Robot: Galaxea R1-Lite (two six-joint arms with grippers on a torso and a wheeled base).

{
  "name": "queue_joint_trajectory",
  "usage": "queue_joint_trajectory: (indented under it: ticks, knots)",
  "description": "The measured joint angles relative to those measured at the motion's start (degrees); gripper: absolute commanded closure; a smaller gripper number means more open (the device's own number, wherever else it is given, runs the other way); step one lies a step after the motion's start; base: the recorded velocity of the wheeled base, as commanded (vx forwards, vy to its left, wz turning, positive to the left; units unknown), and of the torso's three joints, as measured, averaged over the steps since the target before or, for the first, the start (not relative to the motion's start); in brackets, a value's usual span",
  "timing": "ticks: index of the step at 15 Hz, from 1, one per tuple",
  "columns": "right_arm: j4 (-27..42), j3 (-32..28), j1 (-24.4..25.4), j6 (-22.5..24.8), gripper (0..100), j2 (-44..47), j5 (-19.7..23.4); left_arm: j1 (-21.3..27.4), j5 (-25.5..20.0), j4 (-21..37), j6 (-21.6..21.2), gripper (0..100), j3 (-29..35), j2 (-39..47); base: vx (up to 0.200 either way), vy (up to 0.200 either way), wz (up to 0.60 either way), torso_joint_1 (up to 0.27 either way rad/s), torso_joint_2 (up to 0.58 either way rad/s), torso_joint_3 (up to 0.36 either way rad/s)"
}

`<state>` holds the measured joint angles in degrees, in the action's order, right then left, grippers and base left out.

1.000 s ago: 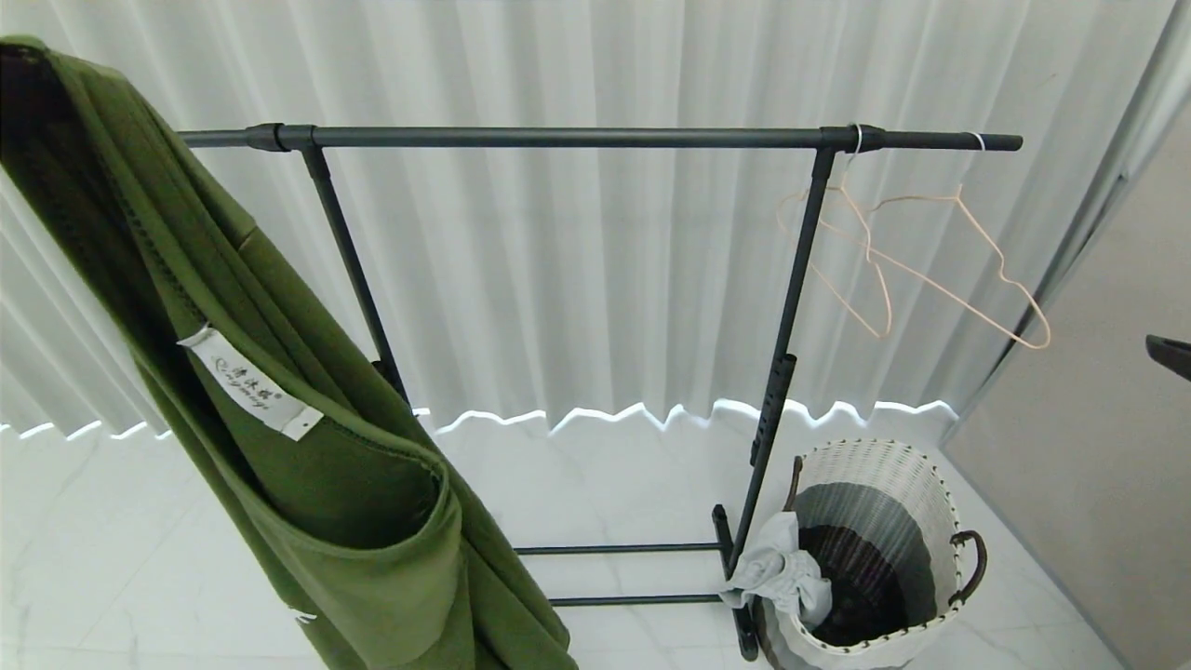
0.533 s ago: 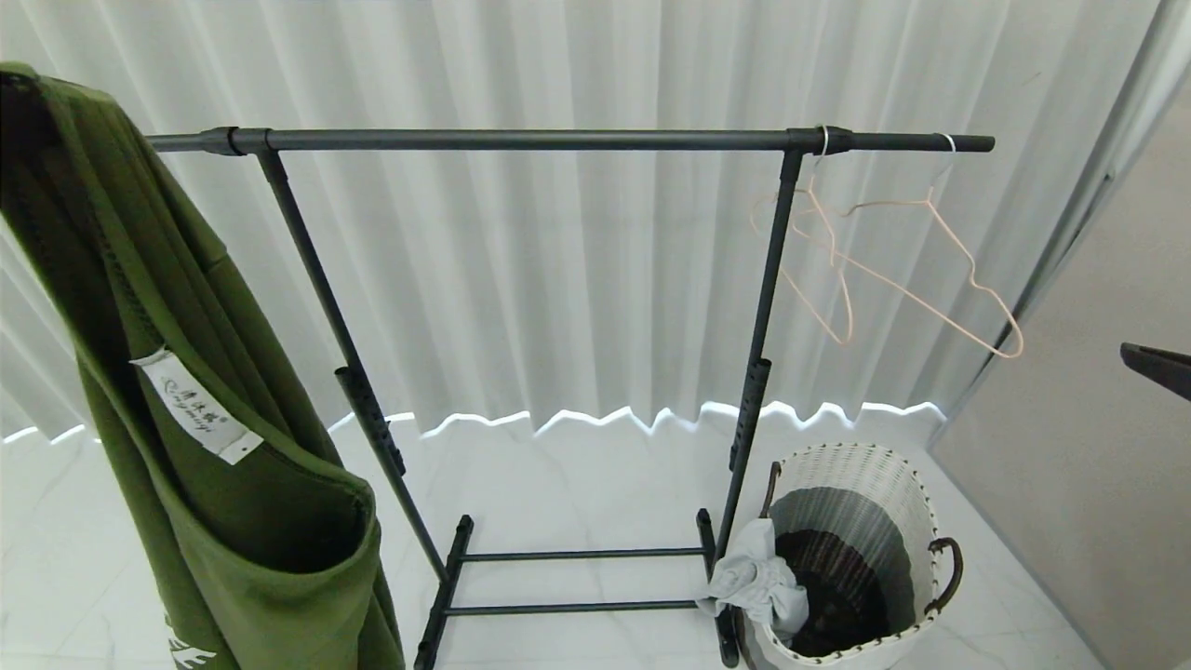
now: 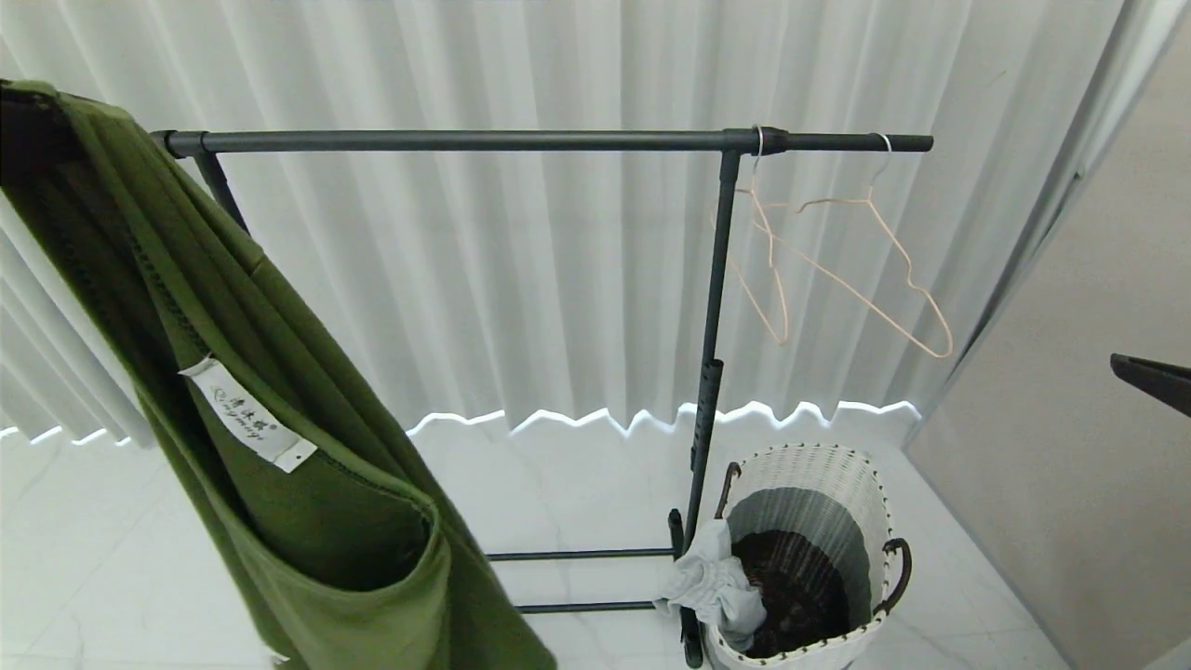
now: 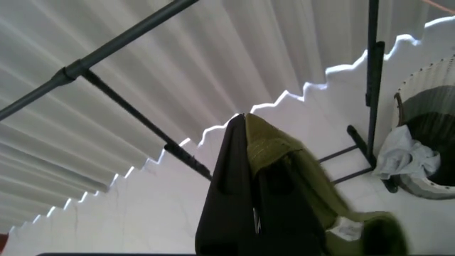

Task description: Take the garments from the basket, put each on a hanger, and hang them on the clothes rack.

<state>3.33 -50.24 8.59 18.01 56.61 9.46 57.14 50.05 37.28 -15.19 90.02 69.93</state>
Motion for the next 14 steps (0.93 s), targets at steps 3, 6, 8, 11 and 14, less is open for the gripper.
queue_joint_trajectory:
  ticks: [3,6,8,11,14]
  knots:
    - [0.0,0.07,-0.02,-0.02,0,0.22,0.0,-0.02,0.0,-0.06,0.0,100,0.0,-0.16,0.0,0.0,0.0,0.0,0.0,0.0]
    - [-0.05,-0.01,0.02,-0.02,0,0.35,-0.1,-0.02,-0.05,-0.02,-0.02,100,0.04,-0.16,0.0,0.0,0.0,0.0,0.0,0.0]
    - [0.01,-0.01,-0.02,-0.02,0,0.38,-0.29,0.0,-0.07,0.0,-0.02,100,0.06,-0.16,0.2,0.0,0.0,-0.002,0.0,0.0]
    - [-0.02,-0.15,0.0,-0.02,0,0.28,-0.33,-0.04,-0.05,-0.02,0.0,100,-0.02,-0.24,0.2,0.0,0.0,-0.001,0.0,0.005]
    - [-0.02,-0.26,-0.02,-0.02,0,0.35,-0.4,-0.02,-0.07,0.0,-0.02,100,-0.11,-0.22,0.2,0.0,0.0,0.007,0.0,0.007]
